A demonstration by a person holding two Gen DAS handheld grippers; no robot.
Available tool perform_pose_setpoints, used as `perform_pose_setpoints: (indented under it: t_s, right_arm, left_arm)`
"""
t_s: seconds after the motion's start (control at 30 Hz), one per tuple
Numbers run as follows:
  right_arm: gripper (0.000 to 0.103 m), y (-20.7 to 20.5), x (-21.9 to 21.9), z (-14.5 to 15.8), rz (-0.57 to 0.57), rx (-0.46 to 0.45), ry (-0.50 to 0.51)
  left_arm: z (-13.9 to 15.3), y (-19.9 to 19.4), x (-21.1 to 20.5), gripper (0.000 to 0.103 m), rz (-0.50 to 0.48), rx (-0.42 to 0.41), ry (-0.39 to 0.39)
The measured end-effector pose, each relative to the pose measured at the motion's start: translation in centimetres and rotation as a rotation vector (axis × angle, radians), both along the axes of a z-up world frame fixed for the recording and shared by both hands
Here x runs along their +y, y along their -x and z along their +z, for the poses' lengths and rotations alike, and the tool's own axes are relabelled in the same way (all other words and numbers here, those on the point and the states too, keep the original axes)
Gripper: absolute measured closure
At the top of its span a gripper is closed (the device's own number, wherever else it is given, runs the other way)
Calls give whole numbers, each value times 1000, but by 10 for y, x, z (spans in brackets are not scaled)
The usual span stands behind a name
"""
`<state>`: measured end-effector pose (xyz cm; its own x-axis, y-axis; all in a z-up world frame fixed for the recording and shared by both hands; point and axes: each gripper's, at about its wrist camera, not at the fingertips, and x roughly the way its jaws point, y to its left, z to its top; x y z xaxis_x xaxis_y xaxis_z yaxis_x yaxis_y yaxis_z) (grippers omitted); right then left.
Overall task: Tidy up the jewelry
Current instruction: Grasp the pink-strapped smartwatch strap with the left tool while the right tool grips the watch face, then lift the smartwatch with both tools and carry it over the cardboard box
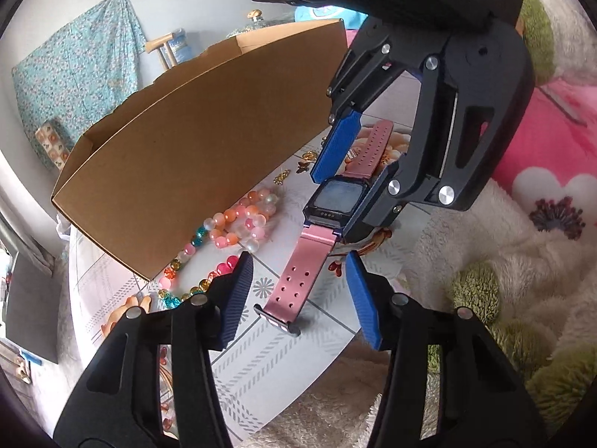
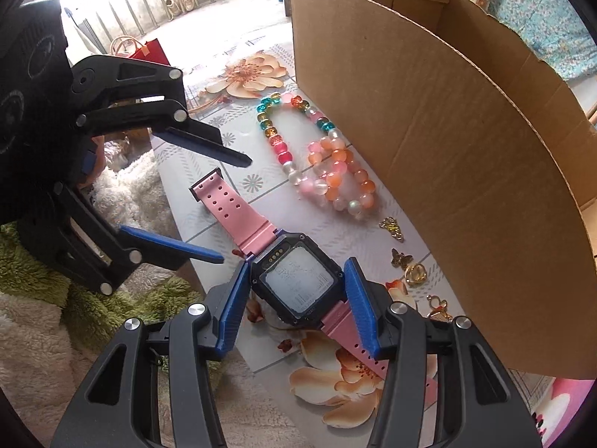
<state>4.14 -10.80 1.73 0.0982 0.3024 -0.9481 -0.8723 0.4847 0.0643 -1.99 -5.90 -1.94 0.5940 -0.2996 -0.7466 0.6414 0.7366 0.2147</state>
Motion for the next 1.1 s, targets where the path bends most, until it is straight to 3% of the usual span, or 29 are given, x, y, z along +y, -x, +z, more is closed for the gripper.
perform_pose_setpoints:
  t_s: [0.07,0.17,0.3,0.4,0.53,0.77,1.03,1.1]
  right_arm:
    - [53,1,-4,3,6,21,-14]
    - [53,5,-7,2,8,40,-34]
    - [52,6,-9,1,-14,35,-37]
    - [51,9,-12,5,-73,12,-70]
    - [51,22,-30,18,-169,-82,-77]
    - [52,49,-45,16,-274,-270,48]
    - [72,54,-40,-8,-267,-416,205]
    - [80,54,-38,-10,-268,-435,199]
  left_arm:
    - [-5,-2,-8,63,-8,0,-41]
    - [-10,-1,-17,81,-9,-24,-86]
    - [-8,-4,-16,95,8,-14,-66]
    - [-6,-14,-6,99,23,32,-21]
    - [-5,-22,4,100,27,90,28]
    - [-3,-32,18,100,16,114,43]
    - [-2,-24,14,100,13,111,33]
    - [-3,-28,8,100,12,108,28]
